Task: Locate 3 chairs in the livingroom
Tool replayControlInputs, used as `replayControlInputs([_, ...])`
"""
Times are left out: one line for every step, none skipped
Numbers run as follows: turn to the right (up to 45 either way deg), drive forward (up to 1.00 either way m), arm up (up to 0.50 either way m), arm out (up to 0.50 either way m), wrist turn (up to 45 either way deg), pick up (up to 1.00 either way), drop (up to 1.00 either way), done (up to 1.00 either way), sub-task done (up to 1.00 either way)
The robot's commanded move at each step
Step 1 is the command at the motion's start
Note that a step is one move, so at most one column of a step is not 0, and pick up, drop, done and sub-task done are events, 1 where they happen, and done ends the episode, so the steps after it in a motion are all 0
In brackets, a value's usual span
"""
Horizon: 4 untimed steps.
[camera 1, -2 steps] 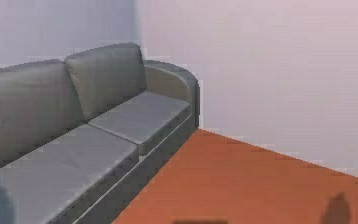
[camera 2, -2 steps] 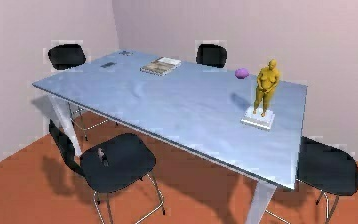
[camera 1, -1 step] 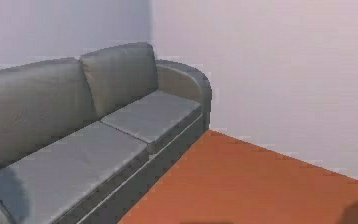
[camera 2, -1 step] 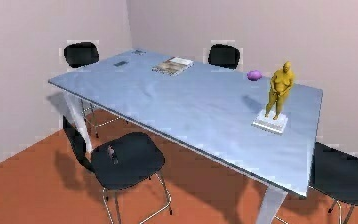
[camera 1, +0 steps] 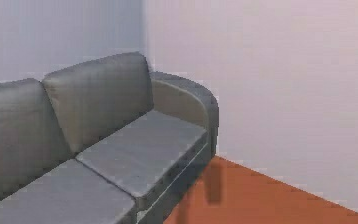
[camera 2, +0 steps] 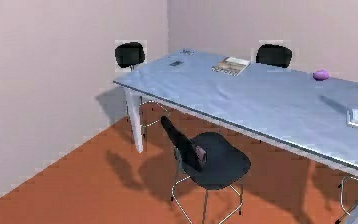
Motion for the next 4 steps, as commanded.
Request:
replayControlInputs([30.0, 0.00, 0.00, 0.00, 0.0, 0.00, 0.00, 0.00, 0.00])
replayControlInputs([0.0, 0.45, 0.00, 0.00, 0.0, 0.00, 0.00, 0.00, 0.00])
replayControlInputs([39.0, 0.00, 0.00, 0.00, 0.0, 0.00, 0.00, 0.00, 0.00])
replayControlInputs([0.0, 0.60, 0.00, 0.00, 0.0, 0.00, 0.00, 0.00, 0.00])
